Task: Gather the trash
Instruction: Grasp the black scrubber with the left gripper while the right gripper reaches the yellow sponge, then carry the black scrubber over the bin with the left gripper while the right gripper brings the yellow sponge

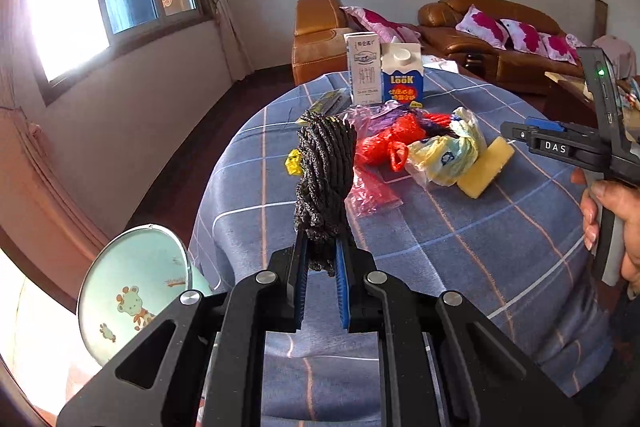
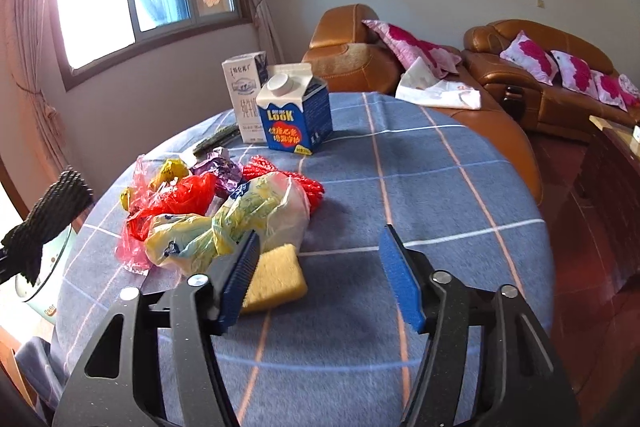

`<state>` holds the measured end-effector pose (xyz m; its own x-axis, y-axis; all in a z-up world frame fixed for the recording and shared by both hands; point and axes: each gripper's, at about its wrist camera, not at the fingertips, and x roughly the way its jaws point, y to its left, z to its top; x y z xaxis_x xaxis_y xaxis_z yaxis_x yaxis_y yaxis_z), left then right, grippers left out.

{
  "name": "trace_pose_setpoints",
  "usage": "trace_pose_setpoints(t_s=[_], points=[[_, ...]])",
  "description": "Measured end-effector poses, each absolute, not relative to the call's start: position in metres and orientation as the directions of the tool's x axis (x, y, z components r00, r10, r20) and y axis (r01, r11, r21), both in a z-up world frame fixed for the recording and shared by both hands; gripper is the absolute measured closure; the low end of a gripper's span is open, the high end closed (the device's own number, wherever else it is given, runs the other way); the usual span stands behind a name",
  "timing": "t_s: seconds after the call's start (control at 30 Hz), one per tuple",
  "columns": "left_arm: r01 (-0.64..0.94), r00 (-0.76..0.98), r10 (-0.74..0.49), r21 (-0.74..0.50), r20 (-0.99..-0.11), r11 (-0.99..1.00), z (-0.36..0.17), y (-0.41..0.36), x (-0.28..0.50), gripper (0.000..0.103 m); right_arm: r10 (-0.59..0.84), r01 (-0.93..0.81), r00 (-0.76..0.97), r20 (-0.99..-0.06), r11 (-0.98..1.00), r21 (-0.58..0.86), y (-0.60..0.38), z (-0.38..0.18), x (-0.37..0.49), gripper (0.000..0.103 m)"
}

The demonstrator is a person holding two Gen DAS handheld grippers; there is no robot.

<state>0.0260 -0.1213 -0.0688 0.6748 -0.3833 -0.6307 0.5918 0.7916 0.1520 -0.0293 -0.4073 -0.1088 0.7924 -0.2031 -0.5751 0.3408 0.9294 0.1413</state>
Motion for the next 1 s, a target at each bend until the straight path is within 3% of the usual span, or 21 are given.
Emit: trace_pose_setpoints(t_s=[0.07, 0.17, 0.3, 0.67, 1.0], points=[[0.577, 0.676, -0.373, 0.142, -0.635, 0.804, -0.07, -0.112, 0.031, 0.091, -0.176, 0.323, 0.758, -0.628, 0.938, 0.128, -0.407, -0.116, -0.017, 0.048], [0.555, 0.683, -0.358, 0.134, -0.637, 0.821, -0.072, -0.097, 0.037, 0.091, -0.088, 0.266, 0.721, -0.688, 0.951, 0.157, -0.406, -0.131, -0.007, 0.08], [0.531, 0.691, -0.343, 0.124, -0.636, 0.838, -0.073, -0.081, 0.043, 0.091, -0.074, 0.236, 0.754, -0.653, 0.958, 0.164, -0.398, -0.12, -0.023, 0.093], [0.463, 0.727, -0.294, 0.127, -0.62, 0.877, -0.072, -0.047, 0.054, 0.091, -0.051, 0.162, 0.859, -0.51, 0.971, 0.176, -0.35, -0.073, -0.047, 0.095], [0.37, 0.749, -0.21, 0.135, -0.629, 0.919, -0.081, -0.013, 0.068, 0.091, 0.024, 0.056, 0.873, -0.486, 0.987, 0.149, -0.298, -0.077, -0.009, 0.095]])
